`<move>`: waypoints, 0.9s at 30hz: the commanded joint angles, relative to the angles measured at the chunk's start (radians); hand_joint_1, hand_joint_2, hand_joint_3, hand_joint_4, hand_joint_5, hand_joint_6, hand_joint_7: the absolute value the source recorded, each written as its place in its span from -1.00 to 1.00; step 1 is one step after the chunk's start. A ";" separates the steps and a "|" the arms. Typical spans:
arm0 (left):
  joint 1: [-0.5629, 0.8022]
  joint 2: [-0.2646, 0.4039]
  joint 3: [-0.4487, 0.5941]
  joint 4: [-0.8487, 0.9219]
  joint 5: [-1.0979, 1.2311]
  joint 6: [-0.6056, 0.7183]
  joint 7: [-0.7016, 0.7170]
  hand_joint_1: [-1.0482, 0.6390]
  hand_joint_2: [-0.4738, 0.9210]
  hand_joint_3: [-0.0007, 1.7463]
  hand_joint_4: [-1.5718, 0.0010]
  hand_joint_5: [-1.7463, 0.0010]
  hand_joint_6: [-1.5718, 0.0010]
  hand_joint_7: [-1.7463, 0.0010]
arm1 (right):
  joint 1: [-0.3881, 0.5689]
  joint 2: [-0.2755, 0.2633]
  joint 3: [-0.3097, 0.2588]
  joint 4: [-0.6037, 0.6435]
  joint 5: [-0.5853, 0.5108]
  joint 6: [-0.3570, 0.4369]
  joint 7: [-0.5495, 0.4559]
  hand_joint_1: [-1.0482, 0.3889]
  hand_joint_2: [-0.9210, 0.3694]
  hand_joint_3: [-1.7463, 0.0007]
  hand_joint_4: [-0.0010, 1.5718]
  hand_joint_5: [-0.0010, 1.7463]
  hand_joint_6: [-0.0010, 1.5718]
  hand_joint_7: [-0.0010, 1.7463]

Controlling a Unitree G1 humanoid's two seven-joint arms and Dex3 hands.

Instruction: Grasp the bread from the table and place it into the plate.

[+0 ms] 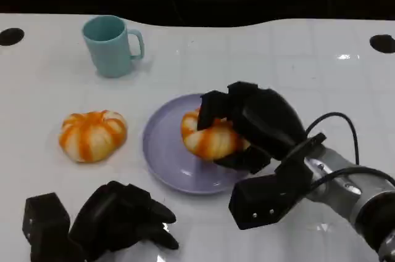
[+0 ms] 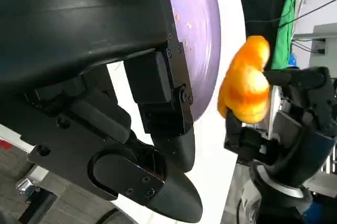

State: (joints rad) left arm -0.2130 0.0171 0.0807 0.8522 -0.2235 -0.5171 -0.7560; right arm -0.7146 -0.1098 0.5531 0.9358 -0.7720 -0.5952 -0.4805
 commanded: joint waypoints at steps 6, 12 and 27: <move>0.011 0.016 -0.005 -0.011 0.013 -0.019 0.012 -1.00 0.83 -0.99 -1.00 0.78 -0.96 1.00 | -0.039 0.020 -0.032 0.080 0.075 -0.009 0.112 0.11 -0.52 0.03 -0.03 0.54 -0.01 0.01; 0.010 0.012 -0.003 -0.012 0.002 -0.011 0.004 -1.00 0.82 -1.00 -1.00 0.78 -0.97 1.00 | -0.031 0.011 -0.038 0.043 0.100 0.039 0.224 -0.21 -0.98 0.71 -0.45 0.06 -0.36 -0.47; 0.008 0.012 -0.003 -0.009 0.003 -0.013 0.007 -1.00 0.81 -1.00 -1.00 0.79 -0.97 1.00 | 0.050 -0.040 -0.093 -0.182 0.231 0.192 0.584 -0.89 -1.00 0.48 -1.00 -0.65 -0.98 -0.95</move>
State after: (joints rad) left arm -0.2126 0.0163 0.0765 0.8501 -0.2216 -0.5289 -0.7559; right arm -0.6901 -0.1307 0.4880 0.7958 -0.5842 -0.4167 0.0572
